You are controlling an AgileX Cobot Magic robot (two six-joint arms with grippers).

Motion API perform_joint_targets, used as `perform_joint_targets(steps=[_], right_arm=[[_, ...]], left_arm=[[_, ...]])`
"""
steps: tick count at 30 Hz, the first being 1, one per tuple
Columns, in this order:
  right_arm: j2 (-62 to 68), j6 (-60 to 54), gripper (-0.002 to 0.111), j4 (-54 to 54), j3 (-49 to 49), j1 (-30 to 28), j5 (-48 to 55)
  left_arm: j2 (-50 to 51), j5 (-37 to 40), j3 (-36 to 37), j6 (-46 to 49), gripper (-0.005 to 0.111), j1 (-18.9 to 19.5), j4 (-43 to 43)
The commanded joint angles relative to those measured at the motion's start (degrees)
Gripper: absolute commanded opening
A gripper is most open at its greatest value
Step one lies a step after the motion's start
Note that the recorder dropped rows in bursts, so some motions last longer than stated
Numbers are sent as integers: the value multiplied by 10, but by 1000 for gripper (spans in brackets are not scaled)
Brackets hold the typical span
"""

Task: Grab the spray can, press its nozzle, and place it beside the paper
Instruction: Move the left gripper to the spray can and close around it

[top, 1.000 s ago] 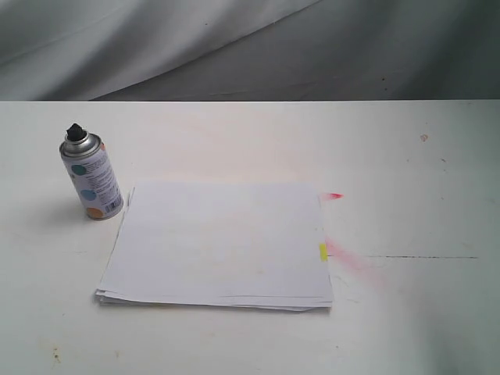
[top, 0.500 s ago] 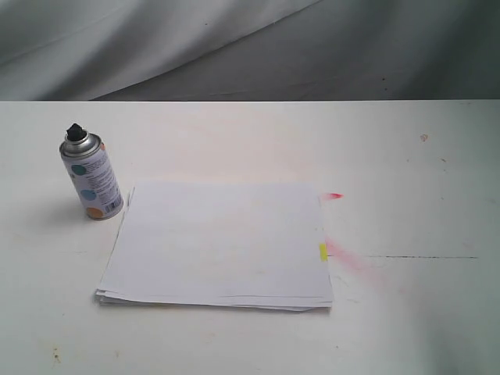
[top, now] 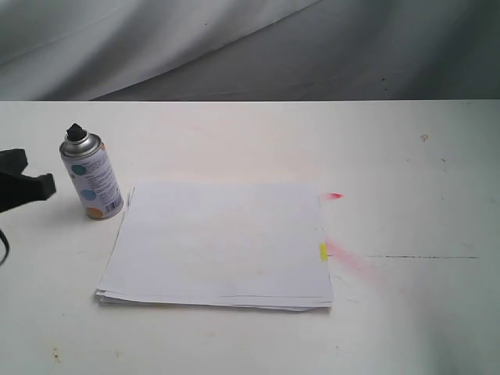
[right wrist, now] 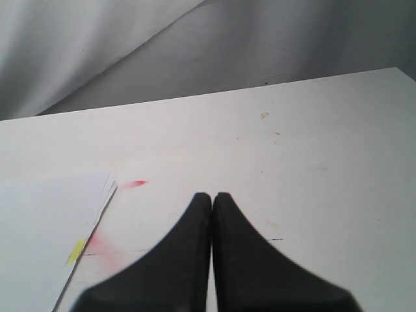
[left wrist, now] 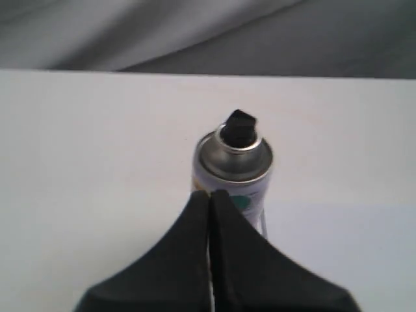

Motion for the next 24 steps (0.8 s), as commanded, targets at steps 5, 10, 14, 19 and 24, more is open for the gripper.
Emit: perform_joint_targets(steps=[5, 10, 14, 19, 24], right_arm=[[-3, -2, 0, -2, 2, 3, -1], [-3, -2, 0, -2, 2, 3, -1], [-3, -2, 0, -2, 2, 3, -1], [-3, -2, 0, -2, 2, 3, -1], [-3, -2, 0, -2, 2, 3, -1]], left_arm=[[159, -288, 95, -40, 0, -49, -44], [263, -404, 95, -54, 0, -49, 26], [335, -439, 80, -87, 0, -49, 27], [406, -442, 41, -76, 0, -49, 30], [417, -445, 26, -76, 0, -49, 27]])
